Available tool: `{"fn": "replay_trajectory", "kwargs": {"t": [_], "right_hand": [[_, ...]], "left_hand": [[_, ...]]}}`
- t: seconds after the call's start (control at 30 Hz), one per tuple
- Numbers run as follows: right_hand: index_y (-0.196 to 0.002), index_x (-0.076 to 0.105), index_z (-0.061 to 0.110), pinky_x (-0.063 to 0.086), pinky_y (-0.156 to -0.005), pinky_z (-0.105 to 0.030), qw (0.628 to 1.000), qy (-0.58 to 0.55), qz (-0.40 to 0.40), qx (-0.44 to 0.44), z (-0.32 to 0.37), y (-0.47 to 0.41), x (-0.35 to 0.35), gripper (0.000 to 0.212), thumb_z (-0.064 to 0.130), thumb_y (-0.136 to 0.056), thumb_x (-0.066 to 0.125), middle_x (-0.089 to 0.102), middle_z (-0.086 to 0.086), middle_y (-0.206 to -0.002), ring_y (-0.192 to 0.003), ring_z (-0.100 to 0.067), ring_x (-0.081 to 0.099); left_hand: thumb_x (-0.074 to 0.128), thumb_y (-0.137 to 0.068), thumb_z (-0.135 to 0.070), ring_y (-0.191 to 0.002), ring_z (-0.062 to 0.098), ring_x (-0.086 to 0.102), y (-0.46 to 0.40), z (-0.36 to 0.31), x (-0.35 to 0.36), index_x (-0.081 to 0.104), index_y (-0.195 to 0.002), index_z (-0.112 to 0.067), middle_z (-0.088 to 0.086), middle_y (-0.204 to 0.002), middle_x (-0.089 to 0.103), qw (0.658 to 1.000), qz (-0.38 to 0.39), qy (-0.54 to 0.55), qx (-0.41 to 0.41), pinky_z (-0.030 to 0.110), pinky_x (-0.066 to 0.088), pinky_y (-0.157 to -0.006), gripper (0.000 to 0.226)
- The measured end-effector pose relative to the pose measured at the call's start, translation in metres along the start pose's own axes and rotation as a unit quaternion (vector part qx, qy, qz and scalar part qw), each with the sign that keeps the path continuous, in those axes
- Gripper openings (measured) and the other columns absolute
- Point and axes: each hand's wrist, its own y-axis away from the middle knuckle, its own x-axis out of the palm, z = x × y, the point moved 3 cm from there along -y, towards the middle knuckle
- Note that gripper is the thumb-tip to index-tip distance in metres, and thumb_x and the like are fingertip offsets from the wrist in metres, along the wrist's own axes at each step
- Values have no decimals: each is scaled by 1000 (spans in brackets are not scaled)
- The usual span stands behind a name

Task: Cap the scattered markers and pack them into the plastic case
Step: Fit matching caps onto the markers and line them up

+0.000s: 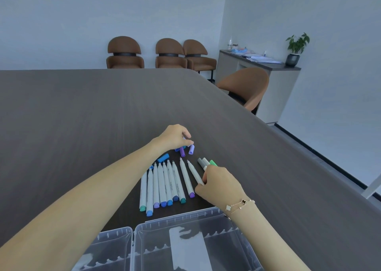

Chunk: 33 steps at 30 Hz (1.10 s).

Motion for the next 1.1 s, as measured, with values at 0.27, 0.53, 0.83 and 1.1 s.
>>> {"fn": "replay_trajectory", "kwargs": {"t": [0.27,0.53,0.83,1.1], "right_hand": [[-108,63,12,42,-69,-18,1000,5,12,2,-2,1,-2,28,33,-92,55,52,1,-81,-76,-9,52],[-79,58,11,38,-56,-15,999,0,22,23,-12,1,-10,24,34,-88,57,46,2,-64,-60,-7,47],[-96,69,2,41,-61,-17,993,-81,82,26,-17,-5,-10,35,34,-87,58,54,-7,-75,-68,-11,51],[-103,70,1,41,-62,-19,991,-94,91,28,-19,-8,-9,39,34,-87,58,50,-9,-78,-68,-12,48]], "left_hand": [[62,-88,-17,-106,17,61,2,3,-11,71,-106,-9,4,-110,68,999,13,30,16,29,47,-91,21],[62,-90,-19,-100,9,58,3,2,-4,71,-109,-14,0,-114,67,995,71,14,62,23,42,-84,22],[55,-92,-42,-100,13,61,3,-12,2,71,-105,-16,-4,-116,65,993,92,-34,72,31,45,-88,34],[58,-90,-42,-101,15,58,2,-23,5,70,-105,-11,-3,-107,63,990,114,-64,58,26,46,-80,37]]}}
